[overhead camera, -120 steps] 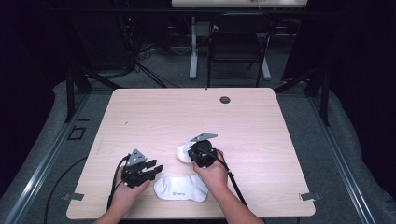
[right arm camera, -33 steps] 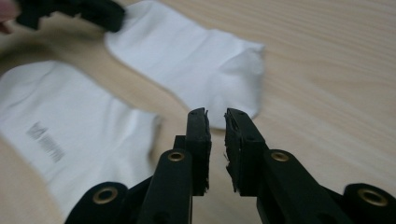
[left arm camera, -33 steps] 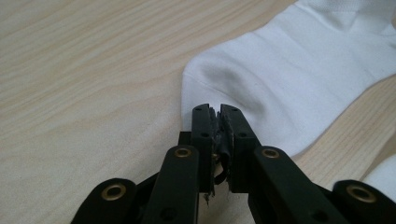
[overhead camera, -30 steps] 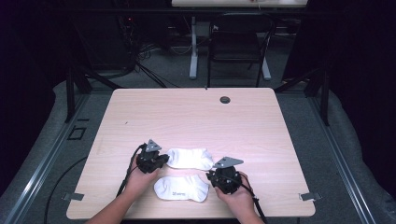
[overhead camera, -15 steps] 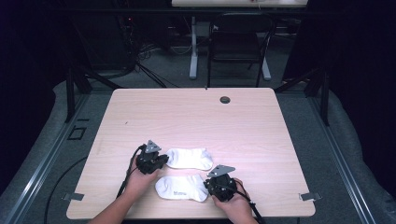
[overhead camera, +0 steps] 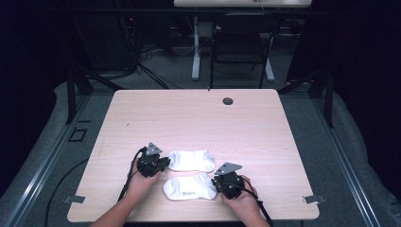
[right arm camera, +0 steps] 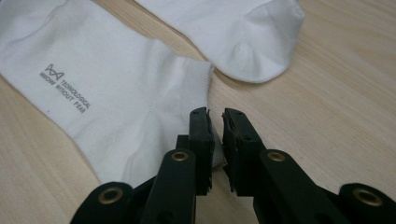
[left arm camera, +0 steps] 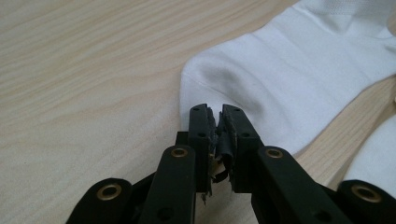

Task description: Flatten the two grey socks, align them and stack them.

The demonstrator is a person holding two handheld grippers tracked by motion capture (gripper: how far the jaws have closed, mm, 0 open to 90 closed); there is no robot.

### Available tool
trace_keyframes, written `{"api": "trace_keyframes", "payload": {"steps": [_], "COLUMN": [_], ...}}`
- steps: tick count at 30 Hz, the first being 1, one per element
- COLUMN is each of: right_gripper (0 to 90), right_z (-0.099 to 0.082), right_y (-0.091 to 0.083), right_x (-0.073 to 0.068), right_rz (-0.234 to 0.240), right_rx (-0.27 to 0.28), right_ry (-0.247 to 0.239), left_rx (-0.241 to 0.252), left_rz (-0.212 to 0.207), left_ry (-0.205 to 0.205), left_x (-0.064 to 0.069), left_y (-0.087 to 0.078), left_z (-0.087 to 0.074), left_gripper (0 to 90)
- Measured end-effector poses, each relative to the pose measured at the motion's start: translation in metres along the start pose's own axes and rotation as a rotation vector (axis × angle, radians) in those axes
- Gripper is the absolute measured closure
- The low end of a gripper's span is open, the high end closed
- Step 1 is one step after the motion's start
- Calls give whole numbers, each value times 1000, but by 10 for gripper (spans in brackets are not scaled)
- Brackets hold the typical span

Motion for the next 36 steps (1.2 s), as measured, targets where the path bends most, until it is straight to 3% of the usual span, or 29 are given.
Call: {"api": "trace_keyframes", "payload": {"steps": [9, 14, 19, 21, 24, 29, 33, 36], "right_gripper": [717, 652, 548, 546, 541, 573, 590, 586], "right_z": [4, 8, 17, 23, 30, 44, 56, 64], "right_y": [-7, -6, -6, -6, -4, 1, 2, 3], "right_x": [4, 10, 16, 21, 28, 40, 50, 56], "right_rz": [12, 2, -31, -52, -64, -35, -40, -48], "right_rx": [67, 66, 63, 56, 37, 23, 20, 26], "right_ry": [70, 71, 27, -1, -6, 42, 67, 71], "left_rx": [-16, 4, 40, 23, 28, 40, 17, 36], "left_rz": [0, 1, -2, 6, 12, 5, -6, -12], "left_ry": [-8, -23, -44, -37, -33, -45, -30, -36], "left_x": [0, -3, -7, -8, -9, -13, -14, -13], "left_y": [-5, -9, -12, -12, -12, -11, -11, -11], "left_z": [-1, 2, 5, 7, 11, 21, 27, 30], "left_gripper": [748, 706, 635, 626, 607, 572, 572, 571]}}
Point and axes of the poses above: each handheld gripper's, and its own axes: y roughly forward along the jaws, z roughly out of its top, x roughly to its right, the point moved 3 cm from there along y, roughly forward along the jaws, and after that the axes turned 6 degrees about -y, right-handed, at the moved point
